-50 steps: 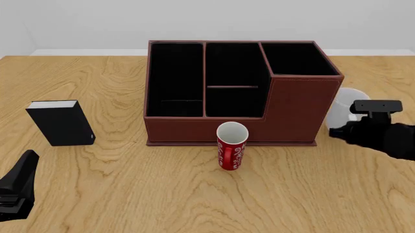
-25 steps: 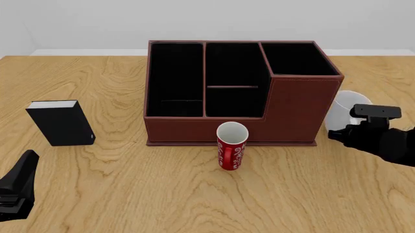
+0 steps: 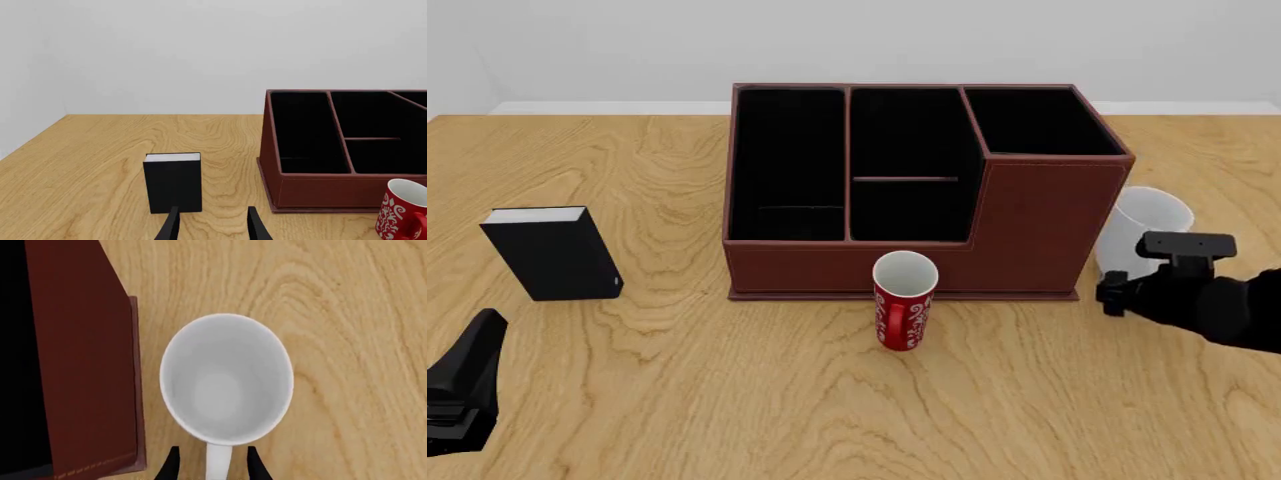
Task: Pick up the white mug and place it to the right of the caddy.
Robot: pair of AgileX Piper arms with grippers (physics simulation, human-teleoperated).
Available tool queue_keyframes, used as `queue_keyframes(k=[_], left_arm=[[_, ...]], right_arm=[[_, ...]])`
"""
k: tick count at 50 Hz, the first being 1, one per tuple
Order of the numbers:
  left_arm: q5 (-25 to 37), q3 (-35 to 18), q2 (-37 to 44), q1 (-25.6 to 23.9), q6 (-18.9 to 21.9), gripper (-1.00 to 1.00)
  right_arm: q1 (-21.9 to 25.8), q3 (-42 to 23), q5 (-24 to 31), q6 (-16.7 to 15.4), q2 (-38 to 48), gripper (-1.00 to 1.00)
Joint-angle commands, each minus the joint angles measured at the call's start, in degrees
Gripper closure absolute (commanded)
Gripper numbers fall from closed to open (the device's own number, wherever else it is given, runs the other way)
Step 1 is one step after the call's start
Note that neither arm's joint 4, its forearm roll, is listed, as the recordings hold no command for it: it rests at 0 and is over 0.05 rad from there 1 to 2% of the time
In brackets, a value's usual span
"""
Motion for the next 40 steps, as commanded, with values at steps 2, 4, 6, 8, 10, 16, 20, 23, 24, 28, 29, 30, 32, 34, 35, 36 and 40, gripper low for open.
queue_keyframes(k=[2, 4, 6, 8, 10, 16, 20, 23, 24, 28, 29, 30, 32, 34, 35, 36, 40], left_arm=[[0.0, 0.0, 0.0, 0.0, 0.0, -1.0], [0.0, 0.0, 0.0, 0.0, 0.0, -1.0], [0.0, 0.0, 0.0, 0.0, 0.0, -1.0], [0.0, 0.0, 0.0, 0.0, 0.0, -1.0], [0.0, 0.0, 0.0, 0.0, 0.0, -1.0], [0.0, 0.0, 0.0, 0.0, 0.0, -1.0], [0.0, 0.0, 0.0, 0.0, 0.0, -1.0], [0.0, 0.0, 0.0, 0.0, 0.0, -1.0], [0.0, 0.0, 0.0, 0.0, 0.0, -1.0], [0.0, 0.0, 0.0, 0.0, 0.0, -1.0], [0.0, 0.0, 0.0, 0.0, 0.0, -1.0], [0.0, 0.0, 0.0, 0.0, 0.0, -1.0], [0.0, 0.0, 0.0, 0.0, 0.0, -1.0], [0.0, 0.0, 0.0, 0.0, 0.0, -1.0], [0.0, 0.0, 0.0, 0.0, 0.0, -1.0], [0.0, 0.0, 0.0, 0.0, 0.0, -1.0], [0.0, 0.0, 0.0, 0.0, 0.0, -1.0]], right_arm=[[-0.1, 0.4, -0.3, 0.2, 0.1, -1.0], [-0.1, 0.5, -0.4, 0.3, 0.1, -1.0], [0.0, 0.6, -0.6, 0.5, 0.2, -1.0], [0.1, 1.0, -0.9, 0.7, 0.0, -1.0], [0.1, 1.7, -0.9, 0.8, -0.8, -1.0], [0.5, 3.7, -1.4, 1.6, -3.5, -1.0], [0.6, 4.8, -1.5, 1.8, -5.1, -1.0], [0.5, 5.8, -1.3, 2.2, -7.0, -1.0], [0.7, 6.1, -1.5, 2.3, -7.3, -1.0], [0.7, 6.6, -1.6, 2.3, -7.9, -1.0], [0.8, 6.6, -1.8, 2.3, -7.7, -1.0], [0.7, 6.6, -1.8, 2.3, -7.8, -1.0], [0.8, 6.9, -2.0, 2.6, -7.7, -1.0], [0.6, 7.1, -2.2, 2.5, -7.7, -1.0], [0.6, 7.3, -2.6, 2.6, -7.3, -1.0], [0.5, 7.3, -2.8, 2.6, -7.3, -1.0], [0.5, 7.7, -3.3, 2.7, -6.8, -1.0]])
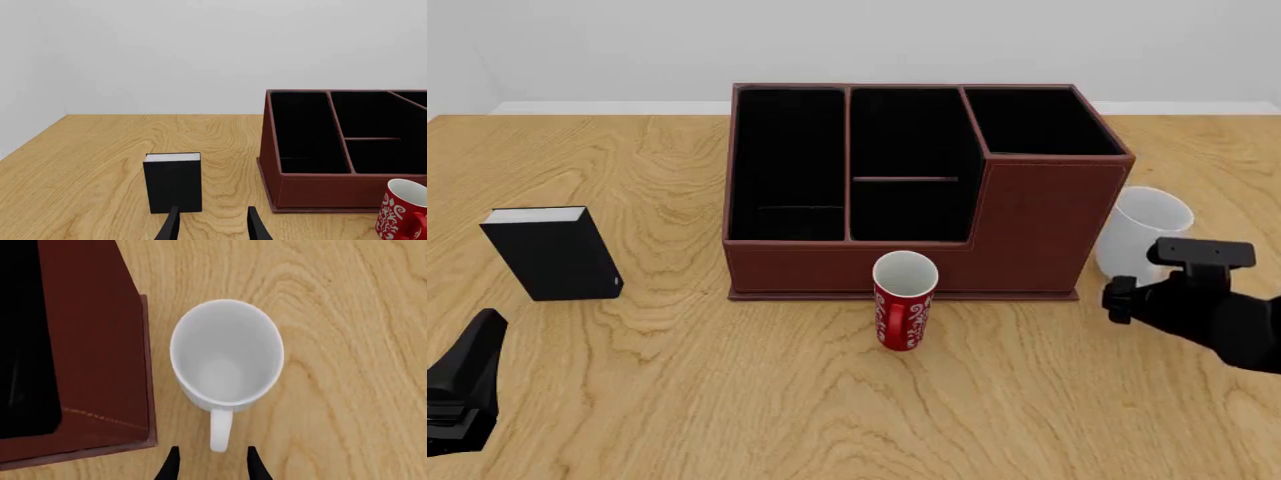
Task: Pick up the white mug and place it to the right of the caddy.
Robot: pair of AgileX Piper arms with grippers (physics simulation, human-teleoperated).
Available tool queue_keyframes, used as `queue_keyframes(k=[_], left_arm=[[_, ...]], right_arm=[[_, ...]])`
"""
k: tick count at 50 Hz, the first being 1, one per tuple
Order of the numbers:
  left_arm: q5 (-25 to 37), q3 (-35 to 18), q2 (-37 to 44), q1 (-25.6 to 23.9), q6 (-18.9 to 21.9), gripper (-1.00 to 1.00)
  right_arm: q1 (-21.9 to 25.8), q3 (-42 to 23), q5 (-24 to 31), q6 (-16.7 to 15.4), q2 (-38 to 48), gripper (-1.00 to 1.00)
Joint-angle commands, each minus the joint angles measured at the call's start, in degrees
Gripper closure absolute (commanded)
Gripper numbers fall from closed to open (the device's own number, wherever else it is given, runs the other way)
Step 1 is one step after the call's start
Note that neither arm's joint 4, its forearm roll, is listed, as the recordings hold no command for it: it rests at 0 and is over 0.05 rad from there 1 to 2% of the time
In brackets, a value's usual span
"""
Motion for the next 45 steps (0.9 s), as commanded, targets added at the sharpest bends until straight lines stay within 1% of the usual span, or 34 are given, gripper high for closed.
queue_keyframes(k=[1, 8, 14, 21, 23, 27, 31, 37, 45], left_arm=[[0.0, 0.0, 0.0, 0.0, 0.0, -1.0], [0.0, 0.0, 0.0, 0.0, 0.0, -1.0], [0.0, 0.0, 0.0, 0.0, 0.0, -1.0], [0.0, 0.0, 0.0, 0.0, 0.0, -1.0], [0.0, 0.0, 0.0, 0.0, 0.0, -1.0], [0.0, 0.0, 0.0, 0.0, 0.0, -1.0], [0.0, 0.0, 0.0, 0.0, 0.0, -1.0], [0.0, 0.0, 0.0, 0.0, 0.0, -1.0], [0.0, 0.0, 0.0, 0.0, 0.0, -1.0]], right_arm=[[-0.1, 1.3, -1.7, 0.5, 0.4, -1.0], [-0.1, 2.7, -2.3, 1.1, -0.4, -1.0], [-0.3, 4.0, -1.8, 1.2, -3.4, -1.0], [0.4, 5.2, 0.9, 1.7, -8.6, -1.0], [0.0, 5.2, 1.6, 1.2, -9.7, -1.0], [0.2, 5.6, 3.6, 1.1, -13.2, -1.0], [0.4, 5.7, 4.7, 1.1, -14.7, -1.0], [0.2, 6.0, 4.5, 1.0, -14.9, -1.0], [0.6, 6.5, 4.4, 1.8, -15.8, -1.0]])
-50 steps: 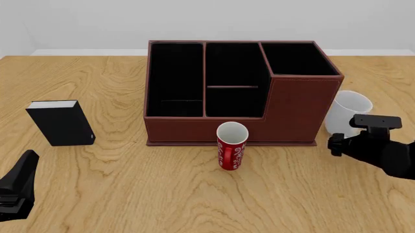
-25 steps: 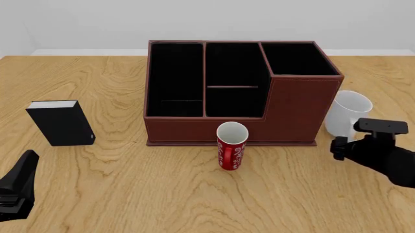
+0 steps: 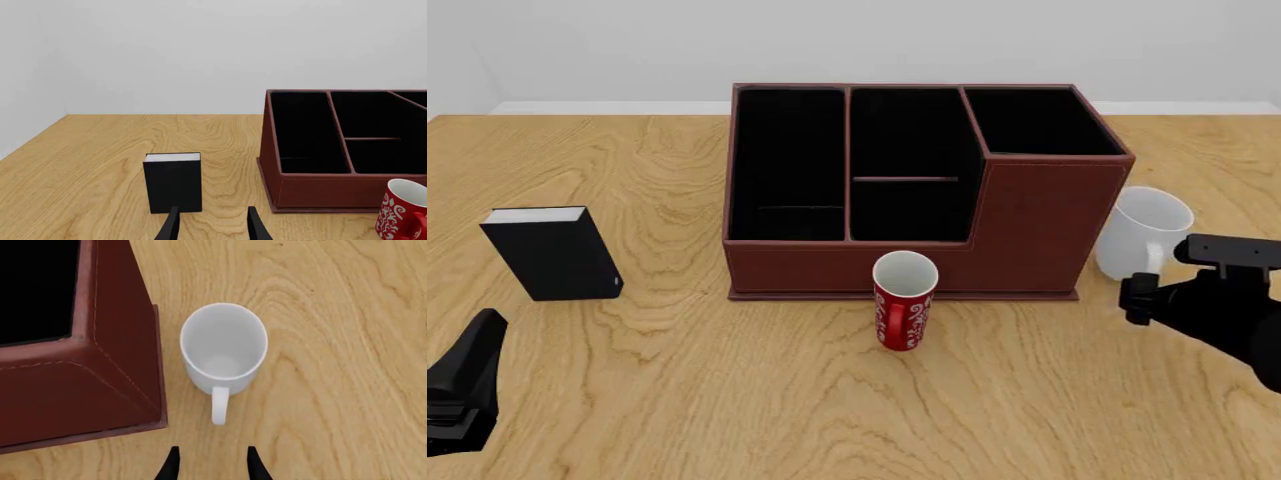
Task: Pick up the white mug and place it to the right of the caddy.
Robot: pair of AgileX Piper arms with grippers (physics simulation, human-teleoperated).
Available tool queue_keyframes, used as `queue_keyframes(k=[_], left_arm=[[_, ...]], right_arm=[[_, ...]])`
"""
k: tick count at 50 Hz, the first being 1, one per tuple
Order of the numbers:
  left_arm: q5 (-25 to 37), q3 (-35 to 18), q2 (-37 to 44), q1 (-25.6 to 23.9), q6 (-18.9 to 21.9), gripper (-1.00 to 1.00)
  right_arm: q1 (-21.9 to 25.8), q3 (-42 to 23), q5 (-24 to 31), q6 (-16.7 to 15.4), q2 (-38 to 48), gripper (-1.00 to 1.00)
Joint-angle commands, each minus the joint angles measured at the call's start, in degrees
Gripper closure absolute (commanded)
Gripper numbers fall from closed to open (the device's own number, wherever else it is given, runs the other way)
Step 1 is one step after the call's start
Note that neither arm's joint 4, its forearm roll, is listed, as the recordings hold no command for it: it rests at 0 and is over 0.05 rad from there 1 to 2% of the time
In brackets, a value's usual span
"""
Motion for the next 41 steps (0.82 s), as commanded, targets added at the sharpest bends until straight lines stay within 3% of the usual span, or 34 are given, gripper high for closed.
queue_keyframes(k=[1, 41], left_arm=[[0.0, 0.0, 0.0, 0.0, 0.0, -1.0], [0.0, 0.0, 0.0, 0.0, 0.0, -1.0]], right_arm=[[0.2, 0.8, 1.2, 0.4, -3.0, -1.0], [1.9, 1.0, 10.4, 0.0, -16.2, -1.0]])
